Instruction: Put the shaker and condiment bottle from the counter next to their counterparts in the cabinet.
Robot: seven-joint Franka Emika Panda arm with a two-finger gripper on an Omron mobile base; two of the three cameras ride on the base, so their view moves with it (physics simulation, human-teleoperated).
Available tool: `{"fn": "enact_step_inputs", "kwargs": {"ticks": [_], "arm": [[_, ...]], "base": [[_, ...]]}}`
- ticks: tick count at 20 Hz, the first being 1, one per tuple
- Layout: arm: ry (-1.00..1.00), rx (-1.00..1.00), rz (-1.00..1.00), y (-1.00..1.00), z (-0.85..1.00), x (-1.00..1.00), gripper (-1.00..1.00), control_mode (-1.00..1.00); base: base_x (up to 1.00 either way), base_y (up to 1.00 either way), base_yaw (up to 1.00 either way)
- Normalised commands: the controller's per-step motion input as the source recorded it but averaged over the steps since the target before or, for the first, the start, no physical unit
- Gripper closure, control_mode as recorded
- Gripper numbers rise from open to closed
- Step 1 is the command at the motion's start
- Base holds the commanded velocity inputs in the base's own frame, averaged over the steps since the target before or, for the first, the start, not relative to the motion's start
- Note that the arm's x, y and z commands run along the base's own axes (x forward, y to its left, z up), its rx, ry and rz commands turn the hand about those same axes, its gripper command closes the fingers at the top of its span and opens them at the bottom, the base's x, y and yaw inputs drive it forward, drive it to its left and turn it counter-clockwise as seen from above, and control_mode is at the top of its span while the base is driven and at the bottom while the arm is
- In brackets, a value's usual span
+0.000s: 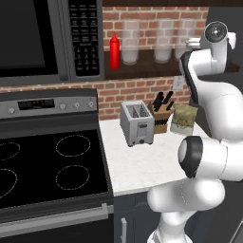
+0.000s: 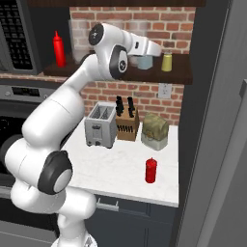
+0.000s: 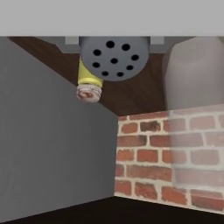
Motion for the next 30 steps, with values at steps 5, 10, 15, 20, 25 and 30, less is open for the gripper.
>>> {"fn": "enact_step_inputs", "kwargs": {"ticks": [5, 10, 15, 20, 25, 30], "arm": [[0.00, 0.01, 0.00, -0.20, -0.19, 0.22, 1.00, -1.00], [0.00, 0.01, 0.00, -0.06, -0.08, 0.21, 1.00, -1.00], [0.00, 0.00, 0.00, 0.00, 0.00, 0.23, 1.00, -1.00], [0.00, 0.00, 0.00, -0.01, 0.00, 0.27, 1.00, -1.00], [0.00, 0.00, 0.00, -0.11, 0.00, 0.26, 1.00, -1.00], [0.00, 0.00, 0.01, -0.15, -0.02, 0.23, 1.00, -1.00]], "base": [[0.00, 0.00, 0.00], [0.00, 0.00, 0.00], [0.00, 0.00, 0.00], [0.00, 0.00, 0.00], [0.00, 0.00, 0.00], [0.00, 0.00, 0.00]]}}
